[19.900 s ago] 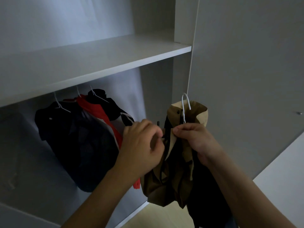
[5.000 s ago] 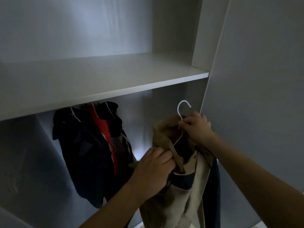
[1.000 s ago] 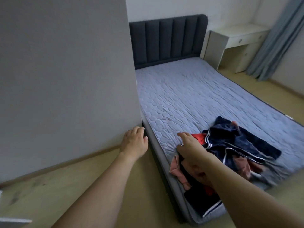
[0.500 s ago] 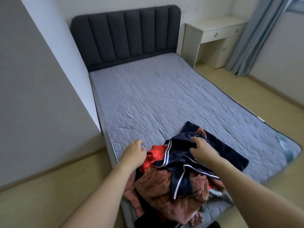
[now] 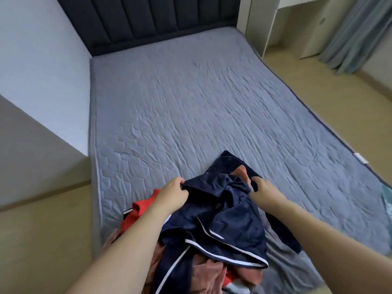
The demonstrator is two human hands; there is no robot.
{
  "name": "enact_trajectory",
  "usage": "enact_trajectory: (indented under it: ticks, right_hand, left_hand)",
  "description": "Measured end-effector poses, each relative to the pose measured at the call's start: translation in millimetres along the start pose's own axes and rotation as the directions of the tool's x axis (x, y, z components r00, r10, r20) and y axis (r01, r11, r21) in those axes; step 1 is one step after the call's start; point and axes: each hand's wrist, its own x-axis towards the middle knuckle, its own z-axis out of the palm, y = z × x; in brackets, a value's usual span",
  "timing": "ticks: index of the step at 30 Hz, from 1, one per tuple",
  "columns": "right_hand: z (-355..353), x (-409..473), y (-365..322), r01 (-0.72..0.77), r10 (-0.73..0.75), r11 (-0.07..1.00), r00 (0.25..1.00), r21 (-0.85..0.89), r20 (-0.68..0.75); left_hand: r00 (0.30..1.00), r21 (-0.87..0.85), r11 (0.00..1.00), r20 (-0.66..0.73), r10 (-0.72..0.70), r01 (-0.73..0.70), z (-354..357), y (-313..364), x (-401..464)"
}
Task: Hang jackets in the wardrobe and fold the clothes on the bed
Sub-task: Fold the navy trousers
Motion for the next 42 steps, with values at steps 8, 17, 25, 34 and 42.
enact_trajectory:
  ticks: [8,17,25,34,42]
  right_hand:
    - [167.6,107.8,89.9,0.144,-0.029,0.957,0.911,-0.251,0.411]
    - [127.7,87.2,112.1,0.316,-0.281,0.942,0.927,-0.112,0.247]
    - [-108.9,-16.3,42.4,0.025,-0.116,0.677,0.991,0.736,0.073]
    - [-297.8,-168.7,-28.1,0.117,-0.324,0.084,0.942,0.99,-0.084]
    - [-430.0,-229.0,-3.2,0.555,-0.486,0.172,0.767,0.814,-0.419]
  left_hand:
    - [0.952,0.138,0.943,-0.081,-0.295,0.304,157.7,-74.1,129.3]
    - [0.936,-0.14,0.94,0.218,-0.277,0.311,200.2,-35.2,71.6]
    - [0.992,-0.386,0.914,0.048,-0.119,0.128,107.4,85.6,-72.1]
    - [0.928,-0.599,0.785,0.179,0.326,-0.161,-11.8,276.1,-209.6]
    - [0.902,-0.622,0.677,-0.121,0.414,-0.394,-6.6,405.9,-286.1]
